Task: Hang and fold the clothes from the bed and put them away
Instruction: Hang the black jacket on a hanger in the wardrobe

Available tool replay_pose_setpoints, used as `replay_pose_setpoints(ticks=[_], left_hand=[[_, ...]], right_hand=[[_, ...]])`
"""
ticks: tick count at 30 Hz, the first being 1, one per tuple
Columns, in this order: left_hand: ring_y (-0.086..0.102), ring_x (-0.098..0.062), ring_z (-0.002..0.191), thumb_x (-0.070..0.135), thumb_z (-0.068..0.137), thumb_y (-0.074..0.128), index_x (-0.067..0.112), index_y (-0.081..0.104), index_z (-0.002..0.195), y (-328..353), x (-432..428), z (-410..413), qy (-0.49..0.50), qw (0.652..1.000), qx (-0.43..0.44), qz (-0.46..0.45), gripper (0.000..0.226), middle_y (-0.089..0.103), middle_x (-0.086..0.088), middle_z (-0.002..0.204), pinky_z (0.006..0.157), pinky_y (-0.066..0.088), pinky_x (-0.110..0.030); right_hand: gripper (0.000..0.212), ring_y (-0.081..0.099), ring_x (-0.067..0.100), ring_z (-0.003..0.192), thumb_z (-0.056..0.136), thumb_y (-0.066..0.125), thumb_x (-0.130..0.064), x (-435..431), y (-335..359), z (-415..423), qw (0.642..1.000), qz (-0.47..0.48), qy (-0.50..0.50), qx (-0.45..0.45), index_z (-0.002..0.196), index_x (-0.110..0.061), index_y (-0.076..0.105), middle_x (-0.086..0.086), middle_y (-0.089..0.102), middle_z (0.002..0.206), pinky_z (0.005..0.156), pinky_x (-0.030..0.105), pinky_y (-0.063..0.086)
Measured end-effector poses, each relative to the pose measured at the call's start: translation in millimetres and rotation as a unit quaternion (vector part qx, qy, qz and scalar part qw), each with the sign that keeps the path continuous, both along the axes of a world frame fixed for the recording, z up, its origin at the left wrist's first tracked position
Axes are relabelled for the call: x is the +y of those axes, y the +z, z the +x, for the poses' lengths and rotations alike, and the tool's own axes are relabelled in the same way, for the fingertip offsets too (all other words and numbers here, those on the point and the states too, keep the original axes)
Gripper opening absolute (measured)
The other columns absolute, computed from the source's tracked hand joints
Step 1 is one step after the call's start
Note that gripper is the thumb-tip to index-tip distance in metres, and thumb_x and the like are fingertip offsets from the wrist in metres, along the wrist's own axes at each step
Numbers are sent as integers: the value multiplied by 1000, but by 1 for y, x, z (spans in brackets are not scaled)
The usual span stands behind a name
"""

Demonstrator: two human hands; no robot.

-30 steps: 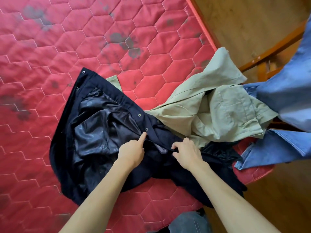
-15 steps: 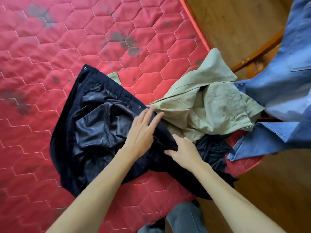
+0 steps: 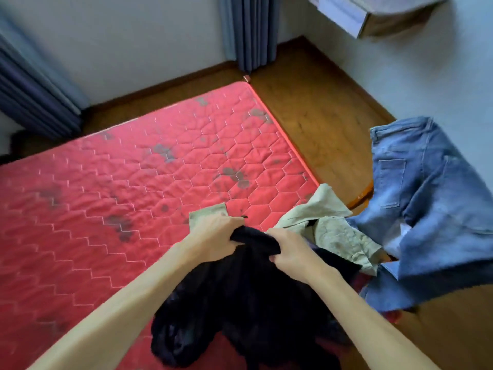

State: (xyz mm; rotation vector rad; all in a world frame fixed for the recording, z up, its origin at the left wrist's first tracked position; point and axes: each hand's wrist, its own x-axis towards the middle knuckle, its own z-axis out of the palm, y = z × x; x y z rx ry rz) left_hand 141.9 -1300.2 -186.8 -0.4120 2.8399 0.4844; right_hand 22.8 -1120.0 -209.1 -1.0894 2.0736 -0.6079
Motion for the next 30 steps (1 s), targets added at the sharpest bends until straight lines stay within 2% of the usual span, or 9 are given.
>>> replay_pose_setpoints(ticks=[6,12,17,20,23,25,27,28,30], left_hand=[[42,-13,50,16,78,66,21,38,65,130,-28,33,69,993,100,-7,31,46,7,52,52,42,-32],[32,-9,46,13,75,61,30,27,63,227,-4,42,17,955,295,-12,40,36,13,50,46,33,-28],[44,0,49,0,76,75,11,41,66,304,18,25,19,893,449,-21,37,40,16,52,48,34,-13],[49,14,54,-6,77,75,20,43,70,342,31,14,54,845,531,2,42,44,25,56,55,34,-2],[43,-5,52,1,79,74,5,46,67,372,42,4,63,833,550,-10,30,51,5,54,52,30,-12],[49,-17,56,2,79,74,-1,52,71,389,52,-1,50,824,563,-33,24,57,-7,59,52,32,-13],[55,-20,67,2,80,74,-2,56,75,404,63,-3,32,815,576,-52,19,62,-7,63,55,35,-8],[56,-19,68,2,81,74,-2,56,76,410,68,-2,30,811,581,-63,19,62,-7,64,55,35,-8],[54,-20,67,6,83,73,-2,54,77,418,70,4,44,812,576,-85,22,60,-9,64,54,36,-11]], right_hand=[[14,57,24,80,72,53,-2,4,56,-20,992,51,-6,117,72,-16,51,0,59,79,66,38,44],[27,61,6,96,85,71,-28,14,114,-25,992,-46,-52,106,107,-34,56,-12,62,99,86,29,51],[43,53,-1,83,84,68,-24,31,142,5,982,-115,-96,116,122,-28,51,-8,53,100,73,9,40],[71,60,11,87,71,78,-35,39,138,13,985,-100,-143,16,121,-45,29,-9,57,103,84,31,53],[68,61,13,108,68,85,-49,39,153,23,990,10,-82,-115,120,-40,41,-17,58,103,83,19,54],[100,57,16,121,52,85,-69,31,152,30,976,75,-62,-193,136,-31,46,-12,59,125,92,25,54],[124,50,17,130,46,84,-73,18,144,40,982,54,-84,-161,148,-24,33,-5,52,143,101,25,46],[111,53,17,128,55,86,-64,9,140,39,984,2,-122,-126,144,-19,39,-1,56,139,101,24,46],[32,67,23,101,80,78,-31,-7,140,33,972,-116,-205,-19,107,-20,65,5,72,103,89,32,53]])
